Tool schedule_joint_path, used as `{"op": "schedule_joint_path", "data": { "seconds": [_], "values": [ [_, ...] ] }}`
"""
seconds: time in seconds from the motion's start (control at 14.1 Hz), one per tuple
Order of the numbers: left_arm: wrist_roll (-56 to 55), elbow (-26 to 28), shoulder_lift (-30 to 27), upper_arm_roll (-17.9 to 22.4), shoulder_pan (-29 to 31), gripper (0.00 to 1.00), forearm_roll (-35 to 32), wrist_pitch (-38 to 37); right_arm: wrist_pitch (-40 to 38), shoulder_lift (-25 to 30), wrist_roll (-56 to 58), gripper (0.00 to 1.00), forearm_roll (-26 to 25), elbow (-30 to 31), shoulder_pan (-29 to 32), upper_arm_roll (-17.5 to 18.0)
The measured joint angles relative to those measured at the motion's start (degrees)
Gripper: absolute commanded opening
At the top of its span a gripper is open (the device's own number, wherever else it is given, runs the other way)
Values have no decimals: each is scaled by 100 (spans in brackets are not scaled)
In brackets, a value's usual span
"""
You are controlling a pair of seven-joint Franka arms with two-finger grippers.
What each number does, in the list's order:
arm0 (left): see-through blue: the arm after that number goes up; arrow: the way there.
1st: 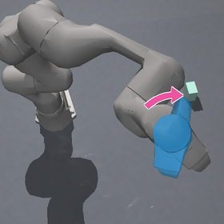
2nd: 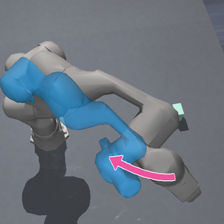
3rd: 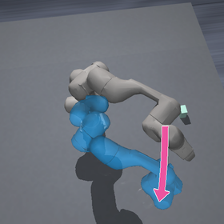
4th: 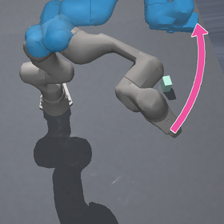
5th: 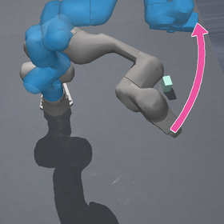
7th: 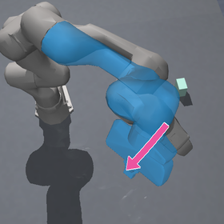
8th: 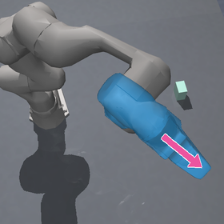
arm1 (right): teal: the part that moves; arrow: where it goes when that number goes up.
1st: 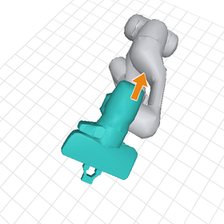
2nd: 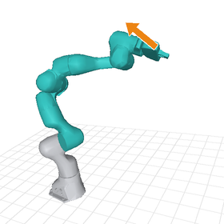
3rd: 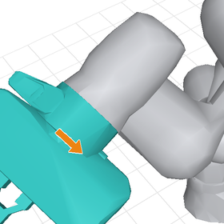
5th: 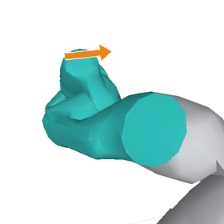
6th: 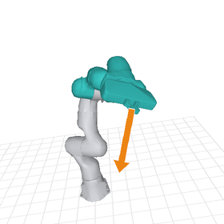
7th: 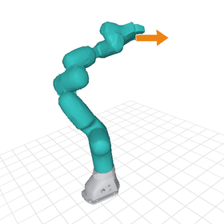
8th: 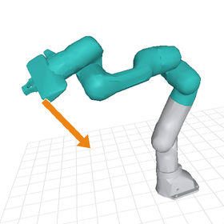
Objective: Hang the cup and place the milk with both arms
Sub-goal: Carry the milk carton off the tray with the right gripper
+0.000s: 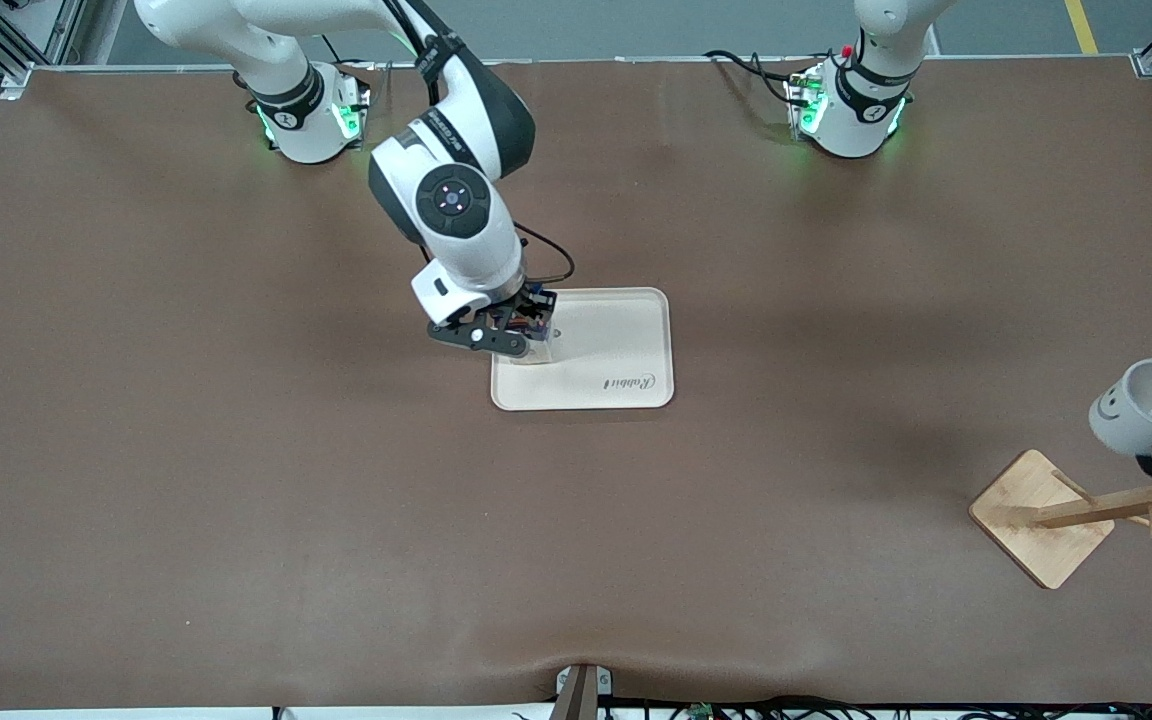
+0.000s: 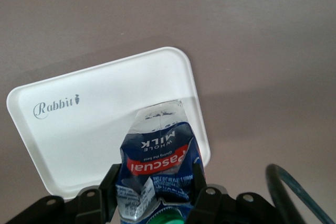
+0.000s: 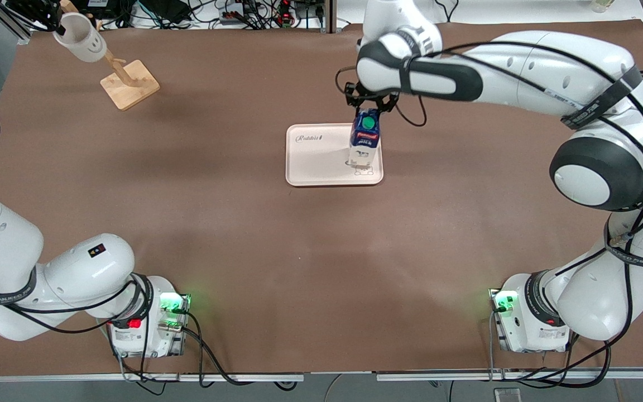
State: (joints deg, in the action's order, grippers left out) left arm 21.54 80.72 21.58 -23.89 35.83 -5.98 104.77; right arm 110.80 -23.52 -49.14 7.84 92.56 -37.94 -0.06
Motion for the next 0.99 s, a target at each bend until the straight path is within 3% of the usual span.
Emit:
{"op": "schedule_joint_path", "data": {
  "seconds": [0.21, 0.5, 0.99],
  "values": [
    [0, -18, 0, -1, 2, 100, 207, 0, -950, 58, 53, 0, 192, -669, 555, -19],
    [-16, -62, -32, -29, -1, 100, 233, -84, -1889, 271, 816, 0, 228, -926, 1544, -74],
    [-988, -88, -301, -310, -32, 100, 238, -634, -2068, 428, 2848, 0, -171, -744, 3179, -121]
  ]
}}
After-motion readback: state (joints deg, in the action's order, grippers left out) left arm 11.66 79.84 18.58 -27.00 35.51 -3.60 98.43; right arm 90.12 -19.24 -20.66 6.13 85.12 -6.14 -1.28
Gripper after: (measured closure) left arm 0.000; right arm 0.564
